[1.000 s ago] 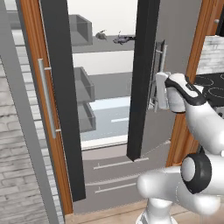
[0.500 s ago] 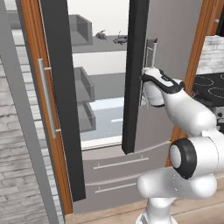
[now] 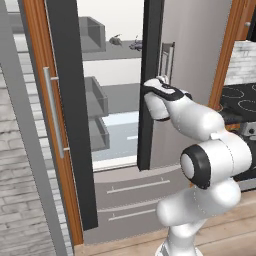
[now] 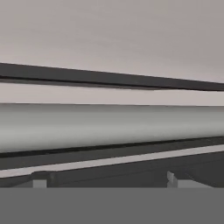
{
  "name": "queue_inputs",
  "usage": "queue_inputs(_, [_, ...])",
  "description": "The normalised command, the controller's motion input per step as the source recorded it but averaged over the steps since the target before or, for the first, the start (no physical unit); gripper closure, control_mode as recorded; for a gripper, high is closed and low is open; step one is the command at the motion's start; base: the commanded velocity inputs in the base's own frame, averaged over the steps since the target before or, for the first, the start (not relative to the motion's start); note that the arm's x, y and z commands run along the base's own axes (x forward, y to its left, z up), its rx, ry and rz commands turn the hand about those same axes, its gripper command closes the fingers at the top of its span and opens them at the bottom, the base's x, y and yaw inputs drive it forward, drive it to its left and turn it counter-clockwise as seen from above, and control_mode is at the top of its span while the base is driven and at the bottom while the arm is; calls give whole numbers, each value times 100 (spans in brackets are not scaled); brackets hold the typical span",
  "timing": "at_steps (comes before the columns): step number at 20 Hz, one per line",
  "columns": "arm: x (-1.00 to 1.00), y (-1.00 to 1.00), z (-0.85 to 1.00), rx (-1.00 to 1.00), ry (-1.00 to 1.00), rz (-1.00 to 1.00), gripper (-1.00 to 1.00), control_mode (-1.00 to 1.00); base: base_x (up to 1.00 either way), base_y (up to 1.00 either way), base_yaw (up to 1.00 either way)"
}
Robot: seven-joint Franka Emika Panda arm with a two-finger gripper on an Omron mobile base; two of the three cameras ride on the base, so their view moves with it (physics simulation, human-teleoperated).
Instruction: Place the fish on the counter behind the older fish on the same shelf of the fridge to maintain FIFO order. Close the fridge door when finished.
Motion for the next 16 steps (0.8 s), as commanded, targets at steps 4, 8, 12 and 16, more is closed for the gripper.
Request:
queue_inputs(4, [36,0,11,0,9,-24,-100,-100,0,0,0])
queue_inputs(8, [40,0,24,0,17,-22,-100,-100,0,0,0])
queue_inputs(12, [27,0,22,0,26,-17,-100,-100,0,0,0])
queue_inputs(16, [24,5,21,0,35,-11,-100,-100,0,0,0])
